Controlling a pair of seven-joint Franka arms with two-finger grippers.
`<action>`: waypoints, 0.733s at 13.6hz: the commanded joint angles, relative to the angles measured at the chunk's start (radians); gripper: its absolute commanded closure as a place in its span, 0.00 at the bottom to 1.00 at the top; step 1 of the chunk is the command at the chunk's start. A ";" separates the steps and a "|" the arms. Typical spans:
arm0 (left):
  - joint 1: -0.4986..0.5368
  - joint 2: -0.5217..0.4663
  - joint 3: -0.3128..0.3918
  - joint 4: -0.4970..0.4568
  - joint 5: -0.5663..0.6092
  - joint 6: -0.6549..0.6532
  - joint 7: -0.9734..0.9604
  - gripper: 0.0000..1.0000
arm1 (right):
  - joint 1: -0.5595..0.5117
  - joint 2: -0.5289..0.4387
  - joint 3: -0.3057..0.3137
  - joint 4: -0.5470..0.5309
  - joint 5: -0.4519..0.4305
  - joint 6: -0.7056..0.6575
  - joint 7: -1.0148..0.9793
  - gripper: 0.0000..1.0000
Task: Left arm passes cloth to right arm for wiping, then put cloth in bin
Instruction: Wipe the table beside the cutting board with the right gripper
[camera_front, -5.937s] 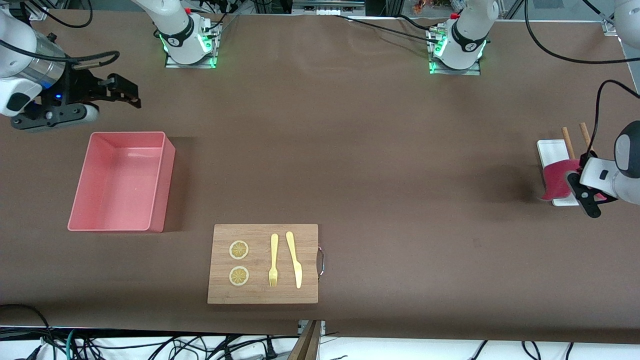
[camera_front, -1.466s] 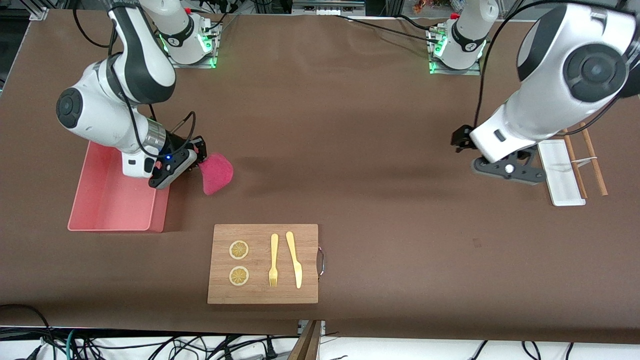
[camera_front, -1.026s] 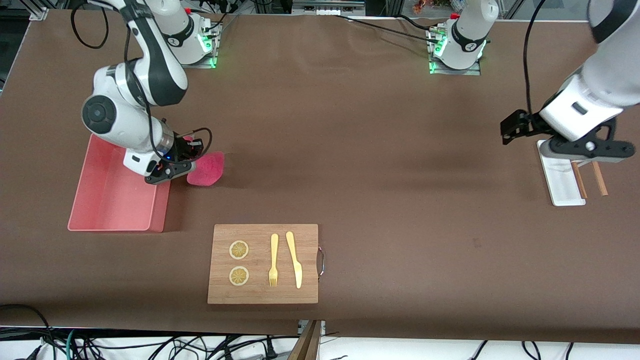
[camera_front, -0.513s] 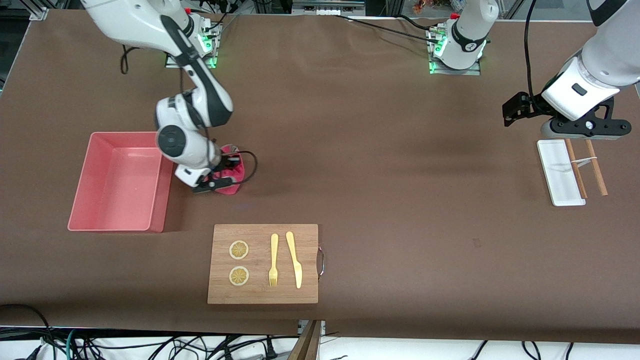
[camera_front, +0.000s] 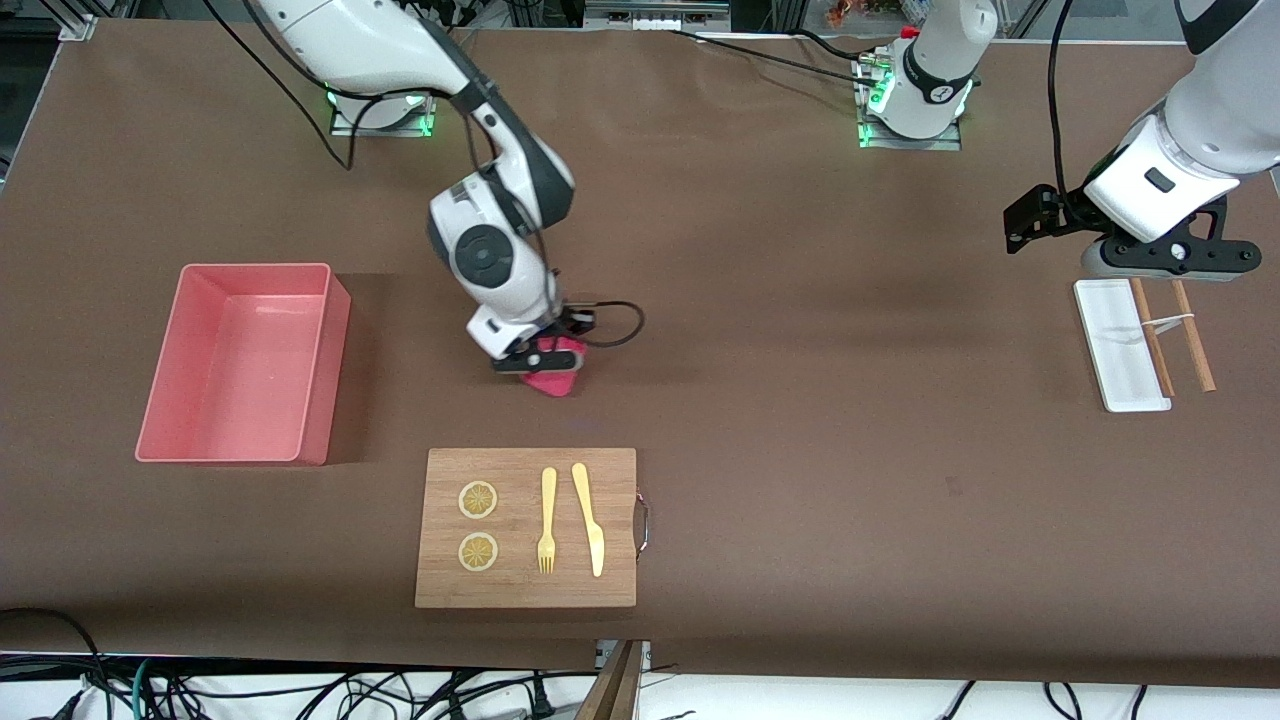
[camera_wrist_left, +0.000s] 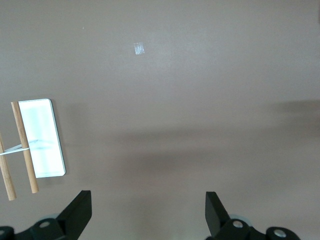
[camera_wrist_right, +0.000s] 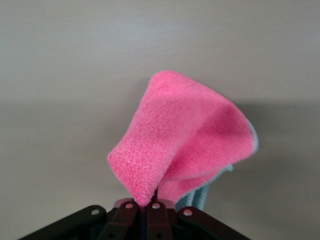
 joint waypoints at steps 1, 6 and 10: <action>-0.006 -0.017 0.009 -0.013 -0.021 0.005 0.024 0.00 | 0.027 0.056 0.063 0.119 -0.008 -0.021 0.145 1.00; -0.009 -0.018 0.006 -0.010 -0.021 0.002 0.024 0.00 | -0.107 -0.013 0.162 0.093 -0.013 -0.089 0.150 1.00; -0.009 -0.018 0.006 -0.010 -0.021 0.003 0.024 0.00 | -0.244 -0.038 0.162 -0.001 -0.007 -0.146 0.003 1.00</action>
